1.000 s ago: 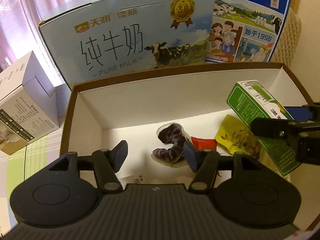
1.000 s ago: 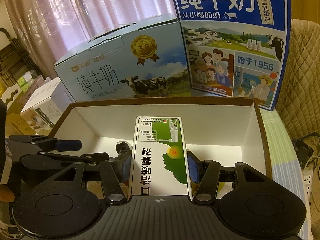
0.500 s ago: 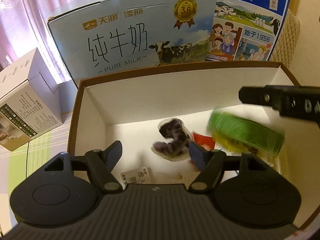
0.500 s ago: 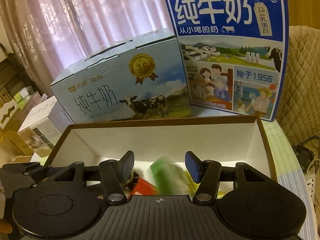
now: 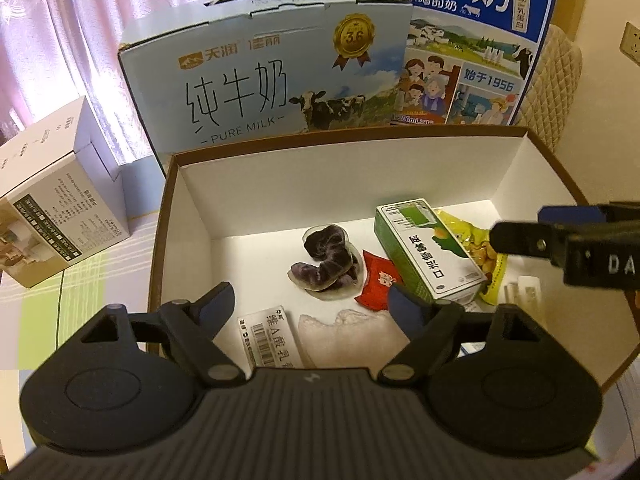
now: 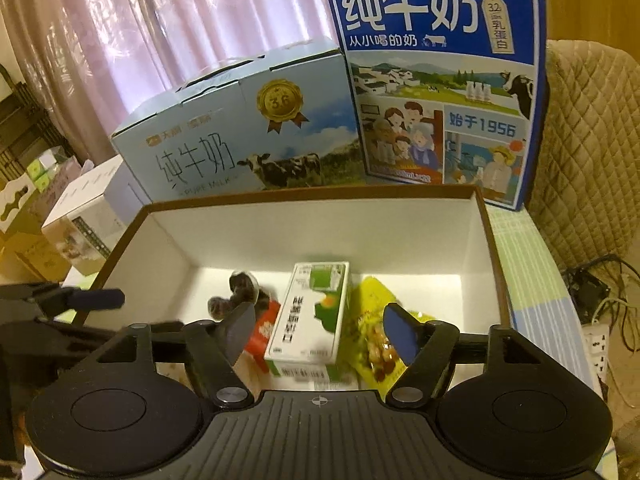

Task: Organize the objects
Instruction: 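Open the right tool to drop the medicine box while the left releases the pouch, then withdraw both tools from the box toward the toothpick box and pill bottle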

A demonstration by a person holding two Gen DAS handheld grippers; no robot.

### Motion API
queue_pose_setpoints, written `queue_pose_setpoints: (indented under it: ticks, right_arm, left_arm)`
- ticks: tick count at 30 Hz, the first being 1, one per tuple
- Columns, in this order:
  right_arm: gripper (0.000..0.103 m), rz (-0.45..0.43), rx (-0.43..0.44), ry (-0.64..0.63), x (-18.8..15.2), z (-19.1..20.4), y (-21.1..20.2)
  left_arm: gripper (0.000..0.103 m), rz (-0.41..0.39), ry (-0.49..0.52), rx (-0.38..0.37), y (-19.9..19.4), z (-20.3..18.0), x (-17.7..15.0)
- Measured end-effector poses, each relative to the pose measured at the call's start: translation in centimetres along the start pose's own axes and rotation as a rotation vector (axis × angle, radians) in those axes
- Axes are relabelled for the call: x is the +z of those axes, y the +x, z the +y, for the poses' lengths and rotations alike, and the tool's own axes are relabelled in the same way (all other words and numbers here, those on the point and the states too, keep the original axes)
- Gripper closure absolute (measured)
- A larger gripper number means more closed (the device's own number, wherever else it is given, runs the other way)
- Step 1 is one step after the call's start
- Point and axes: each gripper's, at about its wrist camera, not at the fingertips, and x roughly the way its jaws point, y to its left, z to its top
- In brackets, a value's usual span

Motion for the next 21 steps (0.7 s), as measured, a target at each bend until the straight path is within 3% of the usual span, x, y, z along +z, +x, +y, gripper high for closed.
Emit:
queue_pose_setpoints:
  ticks: [21]
  right_arm:
    - [0.035,-0.041,0.053,-0.044,-3.7,2.2,-8.2]
  left_arm:
    - [0.019,-0.060,-0.045,0.007,-8.2,-1.8,-2.1]
